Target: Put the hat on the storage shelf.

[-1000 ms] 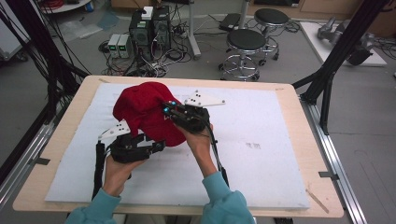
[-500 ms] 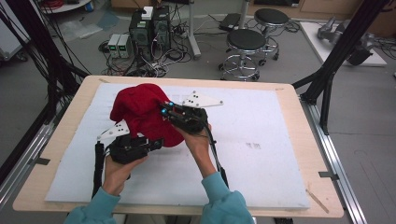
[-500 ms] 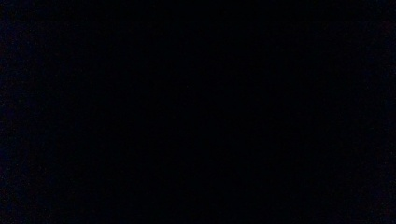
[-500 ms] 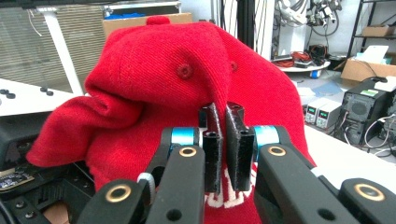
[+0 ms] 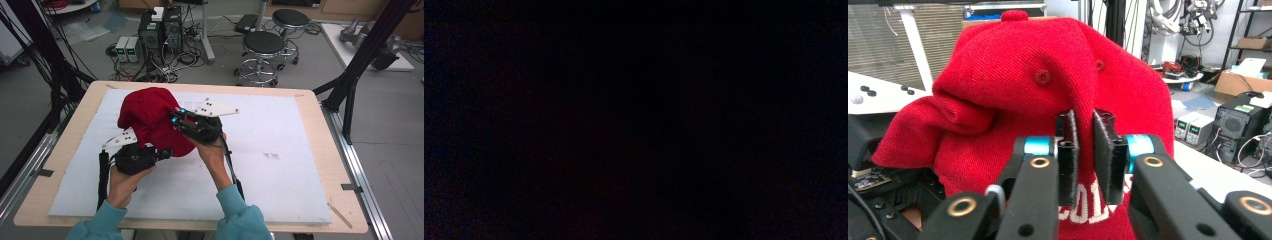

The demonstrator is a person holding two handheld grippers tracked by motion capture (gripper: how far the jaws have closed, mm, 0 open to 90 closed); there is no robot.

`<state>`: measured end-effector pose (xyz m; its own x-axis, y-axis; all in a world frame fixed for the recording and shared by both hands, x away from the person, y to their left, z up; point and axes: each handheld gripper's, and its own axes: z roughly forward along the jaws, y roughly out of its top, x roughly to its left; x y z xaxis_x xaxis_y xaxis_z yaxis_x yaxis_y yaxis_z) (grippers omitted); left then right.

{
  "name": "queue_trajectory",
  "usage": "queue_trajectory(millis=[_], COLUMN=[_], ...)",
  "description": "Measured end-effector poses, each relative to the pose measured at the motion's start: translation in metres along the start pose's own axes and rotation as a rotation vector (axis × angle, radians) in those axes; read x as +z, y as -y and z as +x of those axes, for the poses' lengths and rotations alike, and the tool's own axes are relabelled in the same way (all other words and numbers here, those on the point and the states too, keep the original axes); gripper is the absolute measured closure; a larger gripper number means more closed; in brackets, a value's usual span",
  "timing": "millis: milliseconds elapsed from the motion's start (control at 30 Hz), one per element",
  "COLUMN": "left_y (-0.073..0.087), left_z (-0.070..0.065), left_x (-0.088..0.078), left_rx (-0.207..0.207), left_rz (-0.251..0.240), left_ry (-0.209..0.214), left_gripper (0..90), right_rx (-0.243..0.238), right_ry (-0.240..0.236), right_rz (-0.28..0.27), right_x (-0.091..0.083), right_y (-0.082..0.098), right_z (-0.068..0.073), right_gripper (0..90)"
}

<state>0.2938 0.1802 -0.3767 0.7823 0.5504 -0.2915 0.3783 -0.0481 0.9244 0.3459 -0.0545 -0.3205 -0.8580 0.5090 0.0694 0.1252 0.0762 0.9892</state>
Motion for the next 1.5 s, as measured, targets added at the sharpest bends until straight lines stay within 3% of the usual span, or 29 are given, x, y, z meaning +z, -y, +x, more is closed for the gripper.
queue_trajectory(millis=[200,233,267,300,333,567,967,1433,1500], left_y=[-0.001,-0.001,-0.001,-0.002,-0.002,-0.008,-0.023,-0.047,-0.053], left_z=[0.002,0.002,0.002,0.002,0.002,0.005,0.015,0.029,0.032], left_x=[-0.002,-0.002,-0.003,-0.004,-0.004,-0.011,-0.027,-0.04,-0.04], left_rx=[0.0,0.001,0.002,0.005,0.009,0.027,0.072,0.153,0.176], left_rz=[0.004,0.004,0.0,0.0,0.0,0.001,0.015,0.041,0.047], left_ry=[-0.01,-0.011,-0.013,-0.016,-0.017,-0.037,-0.106,-0.207,-0.227], left_gripper=[84.2,84.8,84.8,85.2,85.2,85.3,85.2,85.2,85.3], right_rx=[-0.013,-0.021,-0.021,-0.024,-0.016,-0.027,-0.055,-0.064,-0.055], right_ry=[0.032,0.048,0.048,0.077,0.085,0.139,0.212,0.318,0.338], right_rz=[-0.005,-0.004,-0.004,-0.003,0.0,0.018,0.083,0.113,0.155], right_x=[-0.002,-0.004,-0.004,-0.004,-0.005,-0.013,-0.036,-0.101,-0.11], right_y=[-0.001,-0.001,-0.001,-0.002,-0.002,-0.003,0.0,0.018,0.022], right_z=[0.0,0.001,0.001,0.001,0.0,-0.002,-0.007,-0.021,-0.022], right_gripper=[66.1,56.5,56.5,43.7,39.3,20.6,11.9,11.4,10.7])
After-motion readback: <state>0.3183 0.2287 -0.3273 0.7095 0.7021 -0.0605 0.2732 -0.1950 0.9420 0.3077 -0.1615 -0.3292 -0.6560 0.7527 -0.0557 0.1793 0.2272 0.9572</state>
